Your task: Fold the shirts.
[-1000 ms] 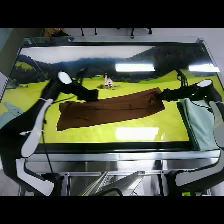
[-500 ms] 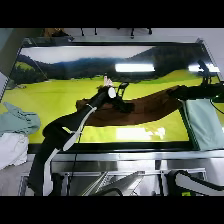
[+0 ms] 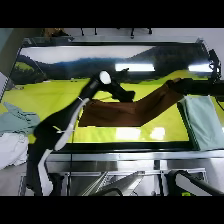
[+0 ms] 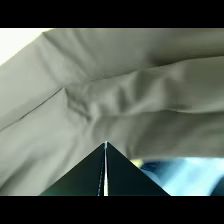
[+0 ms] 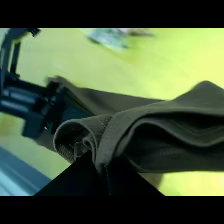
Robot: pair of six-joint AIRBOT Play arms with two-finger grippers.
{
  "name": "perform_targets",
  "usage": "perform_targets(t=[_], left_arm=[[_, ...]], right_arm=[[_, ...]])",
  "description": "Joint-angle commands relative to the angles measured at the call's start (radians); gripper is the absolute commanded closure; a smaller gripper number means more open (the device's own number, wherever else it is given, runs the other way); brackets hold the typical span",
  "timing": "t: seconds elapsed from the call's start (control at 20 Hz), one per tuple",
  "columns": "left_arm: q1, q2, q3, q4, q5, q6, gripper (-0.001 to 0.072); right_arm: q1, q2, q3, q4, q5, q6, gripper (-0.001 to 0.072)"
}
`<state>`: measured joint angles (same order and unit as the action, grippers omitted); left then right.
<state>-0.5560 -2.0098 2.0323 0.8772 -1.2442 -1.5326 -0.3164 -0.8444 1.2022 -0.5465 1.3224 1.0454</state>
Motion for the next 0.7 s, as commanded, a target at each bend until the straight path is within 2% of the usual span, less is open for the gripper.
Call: perform_targets(t=[0.0, 0.15, 0.25, 0.3, 0.4, 0.45, 0.5, 0.55, 0.65], left_arm=[[0.179, 0.216, 0.003, -0.069, -0.172, 0.074, 0.0693], [0.326, 0.395, 0.003, -0.067, -0.22, 0.074, 0.0693], [0.399, 0.481, 0.0, -0.067, -0.241, 0.074, 0.0693], [0.427, 0.526, -0.023, -0.067, -0.236, 0.079, 0.0693], [0.461, 0.612, -0.096, -0.067, -0.216, 0.112, 0.0693], [0.472, 0.649, -0.139, -0.067, -0.207, 0.129, 0.0693], [0.475, 0.686, -0.19, -0.067, -0.193, 0.148, 0.0693], [0.475, 0.716, -0.239, -0.067, -0.179, 0.16, 0.0693], [0.475, 0.766, -0.332, -0.066, -0.148, 0.192, 0.0693]], right_arm=[[0.09, -0.001, 0.0, 0.248, -0.048, -0.08, 0.069], [0.343, -0.062, -0.001, 0.244, -0.207, -0.112, 0.0689], [0.581, -0.155, -0.001, 0.245, -0.377, -0.166, 0.0689], [0.695, -0.208, -0.001, 0.249, -0.48, -0.214, 0.0689], [0.925, -0.336, 0.0, 0.264, -0.749, -0.377, 0.0688], [1.027, -0.409, 0.0, 0.264, -0.909, -0.454, 0.0652], [1.103, -0.471, 0.0, 0.269, -1.045, -0.471, 0.0481], [1.159, -0.517, 0.003, 0.27, -1.14, -0.471, 0.0395], [1.178, -0.52, 0.008, 0.241, -1.123, -0.475, 0.0363]])
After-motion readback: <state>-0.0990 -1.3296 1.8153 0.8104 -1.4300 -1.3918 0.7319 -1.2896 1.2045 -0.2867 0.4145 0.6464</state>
